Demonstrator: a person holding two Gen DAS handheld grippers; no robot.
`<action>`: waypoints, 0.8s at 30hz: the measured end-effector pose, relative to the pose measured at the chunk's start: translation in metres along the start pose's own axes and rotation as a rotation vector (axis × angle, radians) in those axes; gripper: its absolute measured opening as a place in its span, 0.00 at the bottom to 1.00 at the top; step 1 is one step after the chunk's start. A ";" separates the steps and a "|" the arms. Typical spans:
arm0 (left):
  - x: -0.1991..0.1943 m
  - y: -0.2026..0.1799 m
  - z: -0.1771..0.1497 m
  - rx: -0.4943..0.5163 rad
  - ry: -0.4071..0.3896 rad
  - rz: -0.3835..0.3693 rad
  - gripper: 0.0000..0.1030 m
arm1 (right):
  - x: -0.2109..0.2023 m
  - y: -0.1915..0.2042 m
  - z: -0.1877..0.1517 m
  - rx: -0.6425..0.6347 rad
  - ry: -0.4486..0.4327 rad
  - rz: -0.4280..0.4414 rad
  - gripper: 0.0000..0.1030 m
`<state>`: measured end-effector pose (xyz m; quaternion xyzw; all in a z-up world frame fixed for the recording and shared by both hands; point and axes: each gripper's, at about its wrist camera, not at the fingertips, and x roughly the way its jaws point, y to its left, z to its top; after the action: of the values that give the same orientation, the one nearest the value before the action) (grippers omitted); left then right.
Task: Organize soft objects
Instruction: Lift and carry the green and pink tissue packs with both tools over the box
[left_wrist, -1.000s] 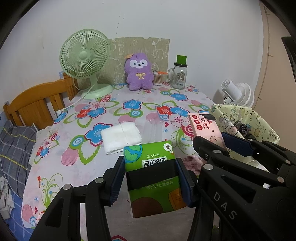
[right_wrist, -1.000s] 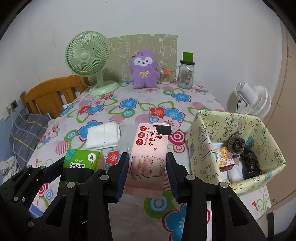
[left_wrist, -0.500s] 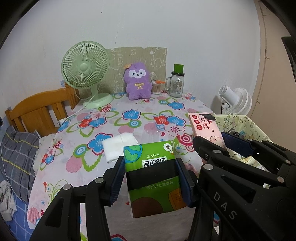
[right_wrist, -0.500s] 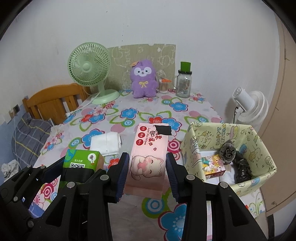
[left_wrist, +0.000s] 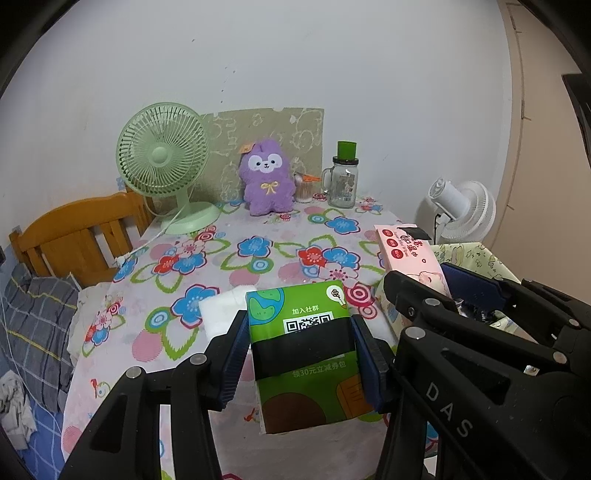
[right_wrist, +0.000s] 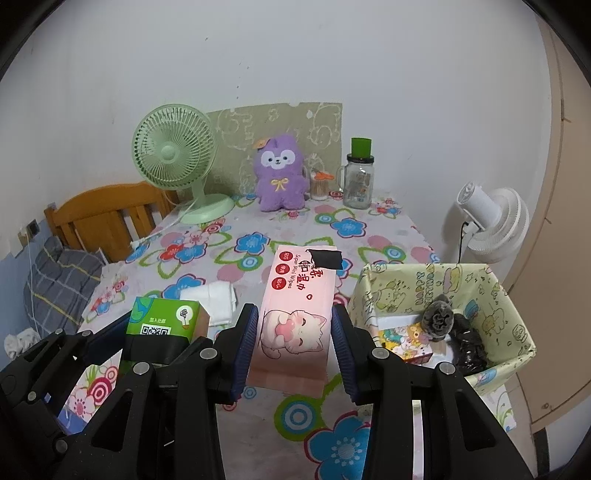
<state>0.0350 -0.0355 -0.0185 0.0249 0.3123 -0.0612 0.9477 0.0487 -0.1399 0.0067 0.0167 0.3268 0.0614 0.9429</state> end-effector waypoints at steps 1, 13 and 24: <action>-0.001 -0.002 0.002 0.004 -0.002 0.000 0.53 | -0.001 -0.001 0.001 0.003 -0.002 0.000 0.42; -0.002 -0.023 0.019 0.040 -0.019 -0.019 0.53 | -0.010 -0.023 0.014 0.020 -0.025 -0.006 0.42; 0.008 -0.051 0.030 0.083 -0.010 -0.040 0.53 | -0.006 -0.052 0.017 0.048 -0.021 -0.022 0.42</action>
<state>0.0521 -0.0893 0.0006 0.0574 0.3051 -0.0933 0.9460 0.0604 -0.1924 0.0203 0.0363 0.3186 0.0429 0.9462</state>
